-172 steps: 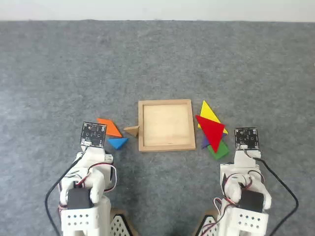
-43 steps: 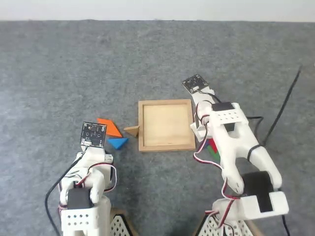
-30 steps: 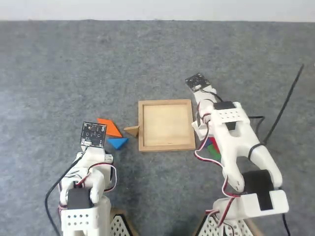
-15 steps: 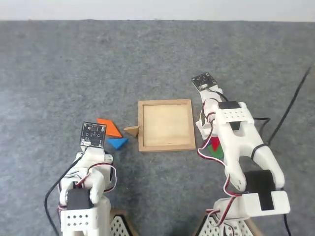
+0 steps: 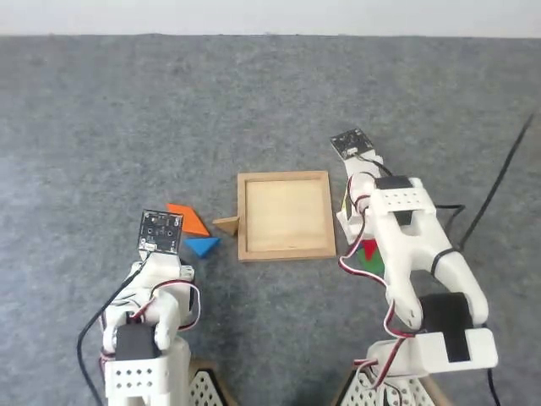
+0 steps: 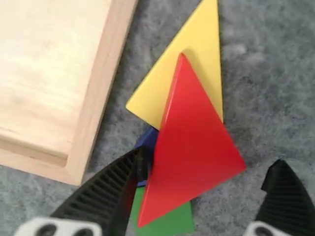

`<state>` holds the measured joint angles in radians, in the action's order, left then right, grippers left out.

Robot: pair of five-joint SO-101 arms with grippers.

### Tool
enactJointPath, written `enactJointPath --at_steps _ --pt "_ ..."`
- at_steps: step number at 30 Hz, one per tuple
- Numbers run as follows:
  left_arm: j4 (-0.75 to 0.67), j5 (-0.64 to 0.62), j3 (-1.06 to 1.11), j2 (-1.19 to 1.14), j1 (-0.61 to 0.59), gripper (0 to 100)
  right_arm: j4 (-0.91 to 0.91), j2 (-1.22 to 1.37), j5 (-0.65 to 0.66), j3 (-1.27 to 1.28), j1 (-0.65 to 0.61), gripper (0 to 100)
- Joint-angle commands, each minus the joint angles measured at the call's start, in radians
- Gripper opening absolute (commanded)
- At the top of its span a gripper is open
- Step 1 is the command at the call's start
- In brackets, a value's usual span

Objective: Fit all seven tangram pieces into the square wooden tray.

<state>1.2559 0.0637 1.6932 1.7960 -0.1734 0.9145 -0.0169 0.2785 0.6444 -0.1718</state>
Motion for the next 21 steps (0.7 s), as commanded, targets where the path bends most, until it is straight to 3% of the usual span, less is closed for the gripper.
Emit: enactJointPath --at_steps 1,9,16,21 --pt "0.006 -0.009 -0.008 0.02 -0.006 1 -0.035 -0.004 -0.017 0.0 0.005 37.9" --pt "0.006 -0.009 -0.008 0.02 -0.006 1 -0.033 -0.004 -0.017 0.003 0.005 36.5" --pt "0.006 -0.009 -0.008 0.02 -0.006 1 -0.033 -0.004 -0.017 0.003 0.005 16.0" --pt "0.006 -0.009 -0.008 0.02 -0.006 1 -0.03 -0.012 -0.017 0.005 0.012 10.5"
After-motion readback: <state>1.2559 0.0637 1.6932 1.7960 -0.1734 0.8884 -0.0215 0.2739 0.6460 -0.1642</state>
